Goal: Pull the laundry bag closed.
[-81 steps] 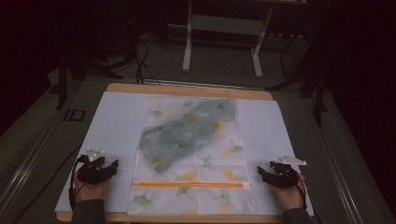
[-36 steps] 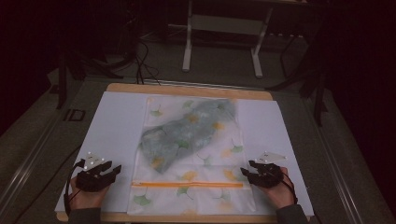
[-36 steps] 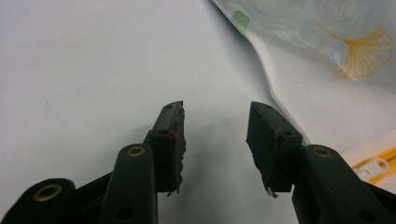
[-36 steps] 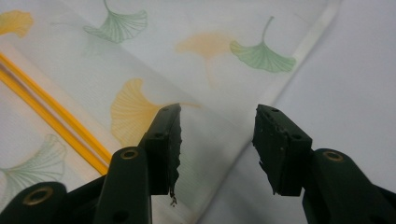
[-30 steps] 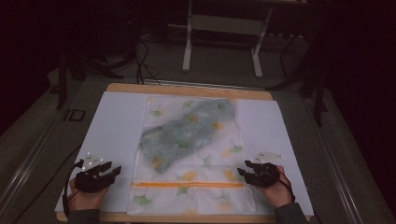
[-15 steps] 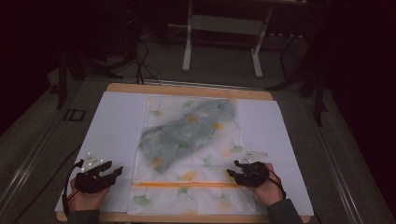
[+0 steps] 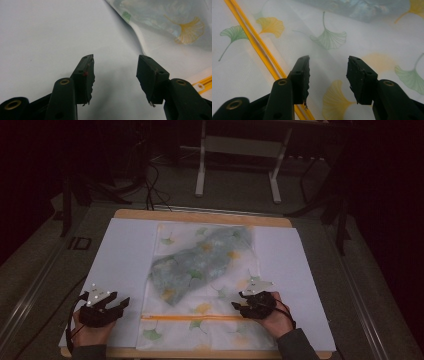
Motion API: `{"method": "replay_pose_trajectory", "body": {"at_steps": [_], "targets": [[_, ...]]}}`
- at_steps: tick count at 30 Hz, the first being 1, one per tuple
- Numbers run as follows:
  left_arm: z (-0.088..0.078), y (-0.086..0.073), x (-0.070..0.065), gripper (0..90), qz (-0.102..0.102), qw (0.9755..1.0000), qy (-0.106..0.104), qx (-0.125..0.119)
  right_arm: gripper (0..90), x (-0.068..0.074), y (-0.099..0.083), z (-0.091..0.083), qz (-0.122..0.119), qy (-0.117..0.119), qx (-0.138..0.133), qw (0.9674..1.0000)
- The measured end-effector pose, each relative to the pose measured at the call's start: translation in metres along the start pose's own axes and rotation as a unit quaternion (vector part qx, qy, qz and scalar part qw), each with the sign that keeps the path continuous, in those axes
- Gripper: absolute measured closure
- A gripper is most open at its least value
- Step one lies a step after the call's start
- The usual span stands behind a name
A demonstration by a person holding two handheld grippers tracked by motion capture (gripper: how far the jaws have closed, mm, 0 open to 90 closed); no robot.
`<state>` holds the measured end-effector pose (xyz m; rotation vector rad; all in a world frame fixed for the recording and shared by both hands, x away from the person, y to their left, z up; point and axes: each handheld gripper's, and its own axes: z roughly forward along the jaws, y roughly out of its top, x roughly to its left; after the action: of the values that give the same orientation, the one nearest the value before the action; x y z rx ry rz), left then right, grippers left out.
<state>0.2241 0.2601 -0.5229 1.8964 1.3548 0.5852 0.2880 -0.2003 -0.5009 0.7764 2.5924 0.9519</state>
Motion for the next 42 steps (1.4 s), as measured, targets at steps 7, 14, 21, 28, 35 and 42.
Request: {"method": "replay_pose_trajectory", "body": {"at_steps": [7,14,21,28,35,42], "targets": [[0.001,0.001,0.001,48.2,-0.005,1.0,-0.006,0.004,52.8,0.009,0.009,0.009,-0.015,0.012,0.006,0.9998],[0.002,0.001,0.0,48.2,-0.002,0.9999,-0.006,0.009,52.7,0.017,0.019,0.014,-0.026,0.022,0.007,0.9994],[0.003,0.001,-0.001,48.4,-0.001,0.9999,-0.007,0.014,52.6,0.025,0.028,0.02,-0.04,0.032,0.005,0.9987],[0.003,0.001,-0.001,48.5,-0.001,0.9999,-0.007,0.015,52.5,0.032,0.035,0.025,-0.048,0.04,0.006,0.998],[0.003,0.001,-0.001,48.5,0.0,0.9999,-0.006,0.016,52.3,0.038,0.043,0.027,-0.06,0.047,0.002,0.9971],[0.003,0.002,-0.001,48.4,0.0,0.9998,-0.006,0.016,52.2,0.044,0.049,0.031,-0.07,0.054,0.001,0.9961]]}}
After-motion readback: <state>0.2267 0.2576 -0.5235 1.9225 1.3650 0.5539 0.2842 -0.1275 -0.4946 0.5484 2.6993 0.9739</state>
